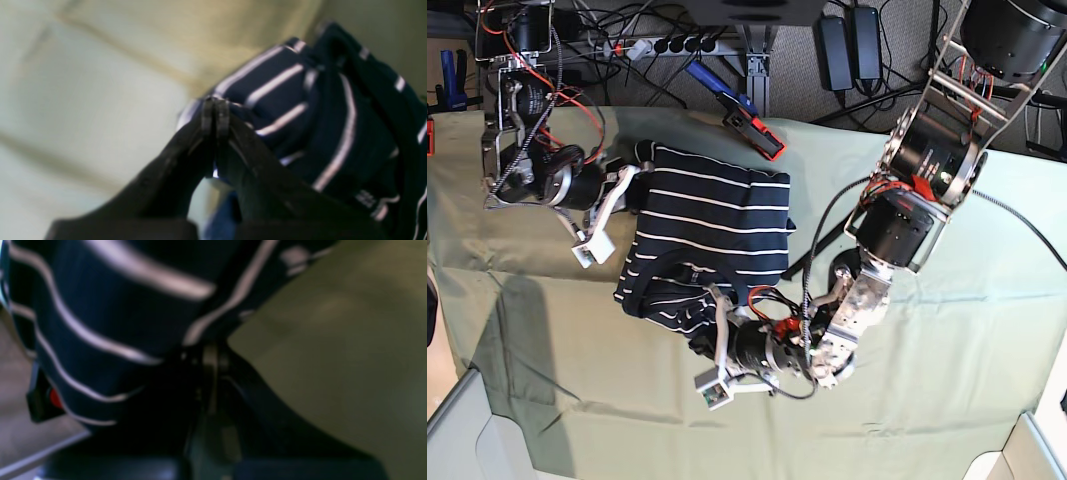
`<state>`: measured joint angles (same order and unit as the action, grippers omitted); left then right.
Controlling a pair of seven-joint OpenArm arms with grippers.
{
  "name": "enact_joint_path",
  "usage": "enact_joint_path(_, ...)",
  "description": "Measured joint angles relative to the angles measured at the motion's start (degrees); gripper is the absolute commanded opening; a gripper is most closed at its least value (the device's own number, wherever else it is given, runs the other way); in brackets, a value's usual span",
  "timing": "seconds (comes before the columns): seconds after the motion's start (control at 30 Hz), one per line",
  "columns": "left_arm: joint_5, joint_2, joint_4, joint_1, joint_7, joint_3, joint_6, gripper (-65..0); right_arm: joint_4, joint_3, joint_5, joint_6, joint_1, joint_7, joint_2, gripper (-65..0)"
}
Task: Fold the T-shirt properly
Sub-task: 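Release the folded shirt and raise both grippers away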
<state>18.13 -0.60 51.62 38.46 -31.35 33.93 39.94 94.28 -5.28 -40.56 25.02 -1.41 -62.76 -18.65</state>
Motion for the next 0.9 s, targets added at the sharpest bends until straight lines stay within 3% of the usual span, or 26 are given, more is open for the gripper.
enact_joint_path(0.2,10.32,-4.55,7.76,1.62,-12.70,-4.22,-0.20,-65.0,0.44,-7.78,0.09,0.00,-0.02,-0.35,-0.02,-65.0)
enact_joint_path(0.37,19.71,-14.38,22.67,-6.29,-19.63,-7.63,-0.26,-65.0,5.16,-16.06,-0.24,0.02,-1.86,-1.92,0.20,-65.0)
enact_joint_path(0.53,22.14,-24.06,41.05,-18.23,-19.65,-14.53,-0.33,-65.0,11.37,-27.06,-1.95,0.04,-7.54,-3.06,-0.57,-65.0)
enact_joint_path(0.7,25.46,-31.61,53.16,-30.05,-20.83,-24.04,-0.13,-65.0,15.32,-36.76,-6.12,0.04,-12.55,-3.67,-0.48,-65.0)
enact_joint_path(0.9,29.27,-33.70,58.16,-41.20,-23.12,-35.36,-0.15,-65.0,16.15,-46.21,-7.30,0.07,-17.44,-4.39,-0.50,-65.0)
